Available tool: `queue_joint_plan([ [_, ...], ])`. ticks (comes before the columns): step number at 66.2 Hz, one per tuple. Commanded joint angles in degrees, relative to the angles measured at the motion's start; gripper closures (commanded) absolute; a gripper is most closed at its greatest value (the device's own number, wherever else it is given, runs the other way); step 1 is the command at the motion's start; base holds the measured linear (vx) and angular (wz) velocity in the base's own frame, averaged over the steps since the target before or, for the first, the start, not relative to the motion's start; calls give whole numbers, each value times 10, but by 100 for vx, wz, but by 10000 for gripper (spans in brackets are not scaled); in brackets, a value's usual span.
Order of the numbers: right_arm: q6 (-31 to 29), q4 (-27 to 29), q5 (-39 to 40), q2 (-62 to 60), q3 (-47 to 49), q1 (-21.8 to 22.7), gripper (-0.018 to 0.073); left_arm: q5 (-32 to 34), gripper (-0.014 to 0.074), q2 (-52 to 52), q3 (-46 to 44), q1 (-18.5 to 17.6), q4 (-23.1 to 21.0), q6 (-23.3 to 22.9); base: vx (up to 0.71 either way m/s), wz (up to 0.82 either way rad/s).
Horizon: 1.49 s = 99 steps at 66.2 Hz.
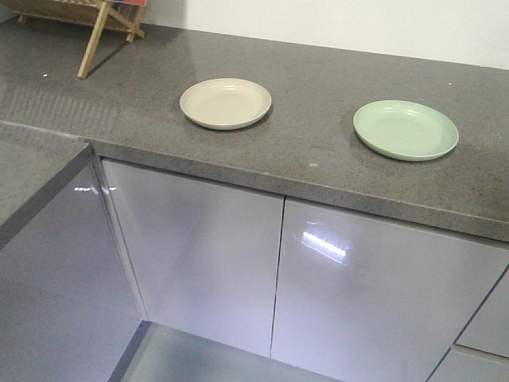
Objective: Distribute corn equally
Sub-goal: 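Drive the base away from the pot, turning toward the other counter, then drive the base up to the two empty plates beside the hob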
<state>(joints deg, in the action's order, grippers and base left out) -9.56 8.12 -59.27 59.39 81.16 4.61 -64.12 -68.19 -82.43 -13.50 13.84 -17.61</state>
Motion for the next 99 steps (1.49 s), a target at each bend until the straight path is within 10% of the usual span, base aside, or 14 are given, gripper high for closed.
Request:
queue_joint_plan([
  [1, -4, 2, 38, -9, 13, 5, 440, 36, 594, 12, -14, 0, 9, -4, 16, -15],
  [99, -4, 2, 38, -9, 13, 5, 440, 36, 594, 12, -14, 0, 9, -4, 16, -17],
])
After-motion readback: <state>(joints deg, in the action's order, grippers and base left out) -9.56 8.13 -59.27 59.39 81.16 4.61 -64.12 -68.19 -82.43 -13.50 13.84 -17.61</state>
